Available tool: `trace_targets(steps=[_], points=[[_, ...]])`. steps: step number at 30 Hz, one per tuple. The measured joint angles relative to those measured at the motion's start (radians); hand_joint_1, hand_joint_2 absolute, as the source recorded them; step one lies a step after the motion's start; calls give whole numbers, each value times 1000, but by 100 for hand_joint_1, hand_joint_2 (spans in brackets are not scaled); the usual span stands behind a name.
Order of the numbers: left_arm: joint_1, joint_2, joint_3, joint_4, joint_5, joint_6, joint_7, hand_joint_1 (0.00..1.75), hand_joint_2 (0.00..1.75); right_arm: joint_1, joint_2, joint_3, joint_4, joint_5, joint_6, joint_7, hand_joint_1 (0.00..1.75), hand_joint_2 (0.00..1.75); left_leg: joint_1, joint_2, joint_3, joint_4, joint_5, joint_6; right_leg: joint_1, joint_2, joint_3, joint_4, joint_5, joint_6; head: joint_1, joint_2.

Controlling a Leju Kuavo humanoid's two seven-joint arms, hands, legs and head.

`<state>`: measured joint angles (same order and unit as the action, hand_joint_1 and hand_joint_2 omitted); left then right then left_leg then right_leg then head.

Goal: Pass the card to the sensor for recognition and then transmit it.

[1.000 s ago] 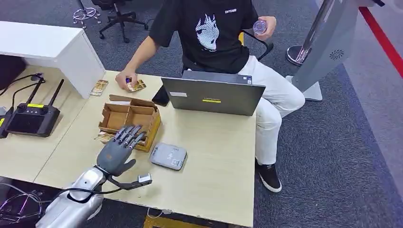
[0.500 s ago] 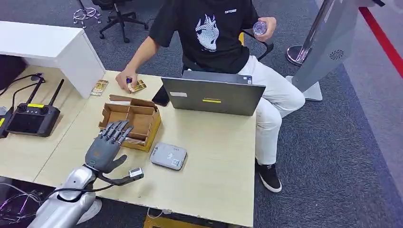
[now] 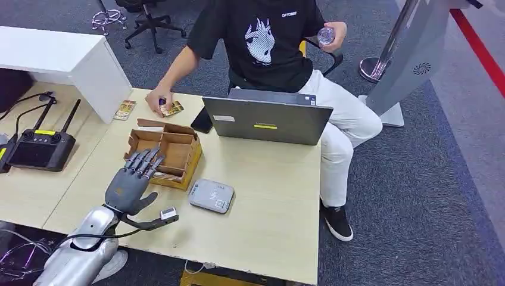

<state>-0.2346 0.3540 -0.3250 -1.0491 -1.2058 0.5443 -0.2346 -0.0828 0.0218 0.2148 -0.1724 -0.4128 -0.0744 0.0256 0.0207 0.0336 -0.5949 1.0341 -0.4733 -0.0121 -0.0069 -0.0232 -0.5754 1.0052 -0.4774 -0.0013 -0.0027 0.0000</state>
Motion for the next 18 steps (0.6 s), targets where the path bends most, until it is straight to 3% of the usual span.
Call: trace_targets(steps=[12, 13, 14, 15, 18], points=[[-60, -39, 5, 102, 2, 52, -29, 0, 175, -6, 0, 0, 0, 16, 0, 12, 0, 175, 0, 0, 0, 0, 0, 0, 0, 0, 0, 0, 0, 0, 0, 0], [-61, -40, 5, 107, 2, 53, -31, 7, 175, -7, 0, 0, 0, 16, 0, 12, 0, 175, 0, 0, 0, 0, 0, 0, 0, 0, 0, 0, 0, 0, 0, 0], [-62, -41, 5, 111, 3, 54, -32, 152, 175, -8, 0, 0, 0, 16, 0, 12, 0, 175, 0, 0, 0, 0, 0, 0, 0, 0, 0, 0, 0, 0, 0, 0], [-64, -42, 5, 118, 3, 55, -32, 164, 175, -8, 0, 0, 0, 16, 0, 12, 0, 175, 0, 0, 0, 0, 0, 0, 0, 0, 0, 0, 0, 0, 0, 0], [-66, -45, 5, 129, 6, 55, -38, 161, 175, -10, 0, 0, 0, 16, 0, 14, 0, 175, 0, 0, 0, 0, 0, 0, 0, 0, 0, 0, 0, 0, 0, 0]])
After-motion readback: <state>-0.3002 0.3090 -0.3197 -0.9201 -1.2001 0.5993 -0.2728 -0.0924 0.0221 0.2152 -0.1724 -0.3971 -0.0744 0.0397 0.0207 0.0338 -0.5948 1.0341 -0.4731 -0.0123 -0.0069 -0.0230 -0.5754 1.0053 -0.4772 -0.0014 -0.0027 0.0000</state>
